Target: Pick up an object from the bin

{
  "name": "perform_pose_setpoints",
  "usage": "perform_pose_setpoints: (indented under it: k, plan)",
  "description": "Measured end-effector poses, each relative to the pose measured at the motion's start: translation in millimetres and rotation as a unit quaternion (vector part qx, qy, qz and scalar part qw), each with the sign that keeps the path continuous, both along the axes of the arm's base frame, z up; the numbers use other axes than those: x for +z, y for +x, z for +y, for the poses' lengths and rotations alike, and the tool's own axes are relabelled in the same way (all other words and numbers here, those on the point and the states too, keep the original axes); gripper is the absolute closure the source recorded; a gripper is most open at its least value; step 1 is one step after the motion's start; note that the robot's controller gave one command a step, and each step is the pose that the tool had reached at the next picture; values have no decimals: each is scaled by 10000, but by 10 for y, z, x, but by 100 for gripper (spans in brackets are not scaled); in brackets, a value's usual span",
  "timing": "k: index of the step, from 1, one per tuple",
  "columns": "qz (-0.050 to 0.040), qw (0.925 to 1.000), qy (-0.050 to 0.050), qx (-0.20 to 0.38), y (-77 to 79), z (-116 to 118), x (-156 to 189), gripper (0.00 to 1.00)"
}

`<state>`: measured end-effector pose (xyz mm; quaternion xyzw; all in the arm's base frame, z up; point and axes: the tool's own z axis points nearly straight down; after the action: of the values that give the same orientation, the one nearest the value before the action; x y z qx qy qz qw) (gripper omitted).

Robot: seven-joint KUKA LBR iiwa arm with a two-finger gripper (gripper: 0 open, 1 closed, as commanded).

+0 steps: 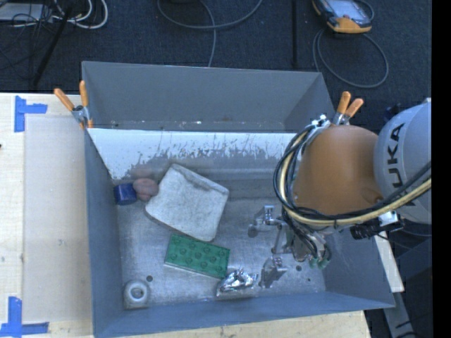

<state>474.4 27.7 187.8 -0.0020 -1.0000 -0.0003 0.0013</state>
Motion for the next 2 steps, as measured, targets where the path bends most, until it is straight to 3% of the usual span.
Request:
perform_pose_setpoints:
  k: [1,2]
  plan:
    - [-74,9993,-4,-379,149,187,-1158,0]
    - [-6,9993,1,-370,115,198,-1153,100]
